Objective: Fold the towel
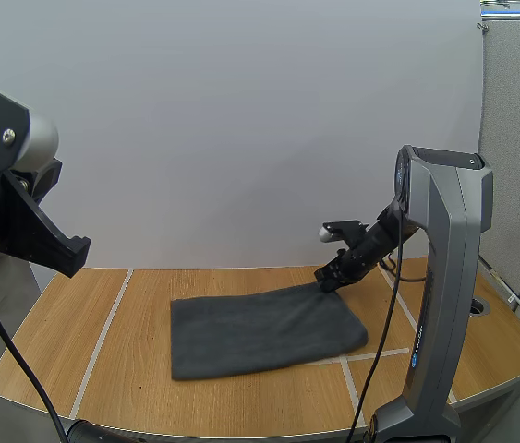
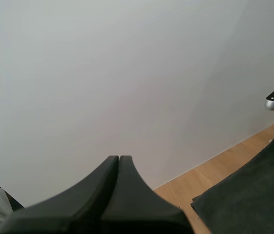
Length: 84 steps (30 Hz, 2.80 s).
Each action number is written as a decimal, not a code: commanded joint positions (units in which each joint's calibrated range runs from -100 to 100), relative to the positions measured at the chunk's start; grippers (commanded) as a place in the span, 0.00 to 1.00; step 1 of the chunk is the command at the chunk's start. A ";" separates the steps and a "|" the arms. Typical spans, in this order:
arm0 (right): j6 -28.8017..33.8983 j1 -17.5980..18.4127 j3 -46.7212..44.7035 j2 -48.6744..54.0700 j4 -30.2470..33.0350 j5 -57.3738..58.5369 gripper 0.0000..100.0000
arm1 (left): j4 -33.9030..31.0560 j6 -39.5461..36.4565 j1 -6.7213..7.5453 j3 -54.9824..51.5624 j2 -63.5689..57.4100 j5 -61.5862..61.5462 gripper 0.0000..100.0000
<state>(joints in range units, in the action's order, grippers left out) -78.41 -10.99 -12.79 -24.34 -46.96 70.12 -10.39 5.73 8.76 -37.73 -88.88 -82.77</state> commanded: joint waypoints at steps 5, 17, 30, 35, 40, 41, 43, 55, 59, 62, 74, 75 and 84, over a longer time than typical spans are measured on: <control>1.25 -2.97 6.02 0.14 1.91 5.12 0.00 | 0.26 -0.71 -0.08 -0.26 0.03 0.32 0.00; 3.79 -3.16 6.02 0.14 4.13 7.12 0.09 | 0.26 -1.64 -0.08 -11.17 0.54 11.50 0.00; 8.83 -4.30 6.02 8.32 4.37 18.98 1.00 | -9.95 -12.46 -0.08 -6.31 18.50 4.71 0.00; 11.09 -6.40 5.75 10.53 5.21 26.64 1.00 | -12.63 -14.31 -0.08 3.29 26.76 0.23 0.00; 11.62 -8.69 1.96 10.53 6.09 27.02 1.00 | -11.29 -16.51 -0.08 3.84 30.33 4.37 0.00; 11.22 -9.24 0.66 10.53 6.09 27.02 1.00 | -11.00 -16.51 -0.08 2.68 31.33 6.18 0.00; 10.33 -9.90 -1.35 10.53 6.09 27.24 1.00 | -11.00 -16.71 -0.08 -0.64 32.77 11.95 0.00; 6.10 -10.33 -5.04 11.75 5.19 27.80 1.00 | 4.60 -11.26 -6.16 -9.72 46.17 36.69 0.00; 5.02 -10.33 -5.04 12.01 3.49 26.46 1.00 | 20.17 -0.74 -10.67 -9.58 51.23 36.24 0.00; 4.89 -10.33 -5.04 12.01 3.06 25.04 1.00 | 38.55 15.84 -14.87 -9.58 53.91 30.81 0.00; 2.76 -10.09 -5.04 8.81 1.18 20.69 1.00 | 58.27 37.56 -21.92 -9.58 54.23 13.96 0.00; 2.53 -10.09 -5.04 8.26 0.91 20.53 1.00 | 58.27 37.67 -21.92 -9.58 54.23 13.96 0.00; 1.13 -9.68 -5.04 4.47 0.11 18.45 1.00 | 58.29 33.96 -21.92 -9.58 52.96 15.61 0.00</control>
<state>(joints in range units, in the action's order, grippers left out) -75.49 -21.09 -17.64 -17.77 -46.12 90.60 47.41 42.87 -13.04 -47.27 -34.63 -67.65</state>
